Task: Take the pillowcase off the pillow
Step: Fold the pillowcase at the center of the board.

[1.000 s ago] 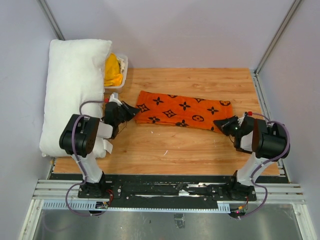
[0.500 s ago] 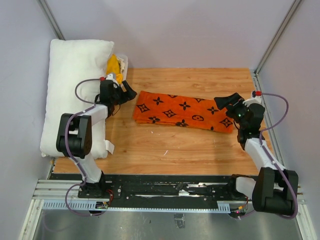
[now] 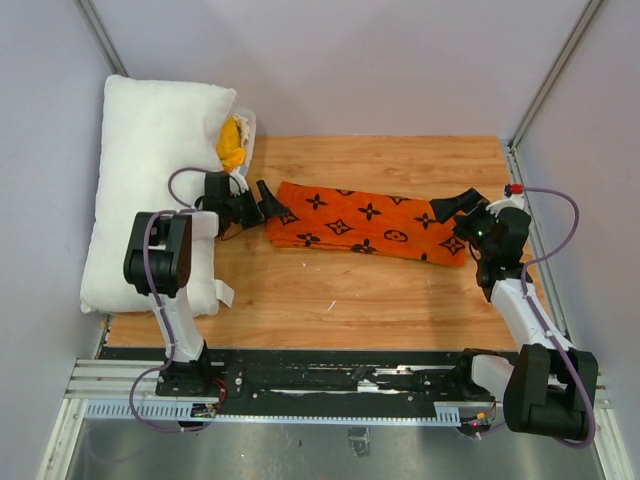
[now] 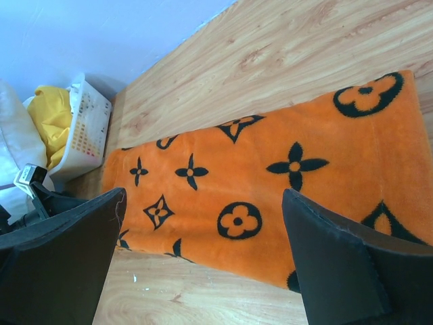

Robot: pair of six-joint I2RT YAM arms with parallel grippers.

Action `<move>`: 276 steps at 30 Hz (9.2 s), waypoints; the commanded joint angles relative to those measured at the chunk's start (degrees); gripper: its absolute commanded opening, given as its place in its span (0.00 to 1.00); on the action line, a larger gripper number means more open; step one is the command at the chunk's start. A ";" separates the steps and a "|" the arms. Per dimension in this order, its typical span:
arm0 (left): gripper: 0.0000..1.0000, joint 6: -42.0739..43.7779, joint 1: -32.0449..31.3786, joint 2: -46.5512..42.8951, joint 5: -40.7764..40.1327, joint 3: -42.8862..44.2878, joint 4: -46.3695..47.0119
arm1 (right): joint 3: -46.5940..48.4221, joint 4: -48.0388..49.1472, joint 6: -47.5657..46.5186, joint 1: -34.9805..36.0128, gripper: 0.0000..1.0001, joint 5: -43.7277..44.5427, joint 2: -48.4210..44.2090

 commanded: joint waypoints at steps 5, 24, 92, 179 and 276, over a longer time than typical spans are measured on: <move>0.99 -6.32 0.54 5.33 10.24 -4.84 2.95 | -0.72 0.91 0.18 0.68 0.99 -1.93 -0.64; 0.76 -13.44 -2.98 7.68 2.83 -4.94 5.92 | -0.66 1.19 0.63 1.12 0.98 -2.10 -0.23; 0.06 44.12 -51.92 10.54 -80.88 46.90 -38.54 | 4.26 -8.77 -2.38 2.37 0.98 -0.87 3.73; 0.87 11.51 -20.26 -9.61 -19.02 18.96 -18.02 | 24.97 -7.13 -4.66 24.57 0.45 -9.22 38.65; 0.76 11.11 -24.71 -18.52 -24.18 5.77 -7.85 | 13.89 -14.93 1.17 28.45 0.20 -0.81 27.65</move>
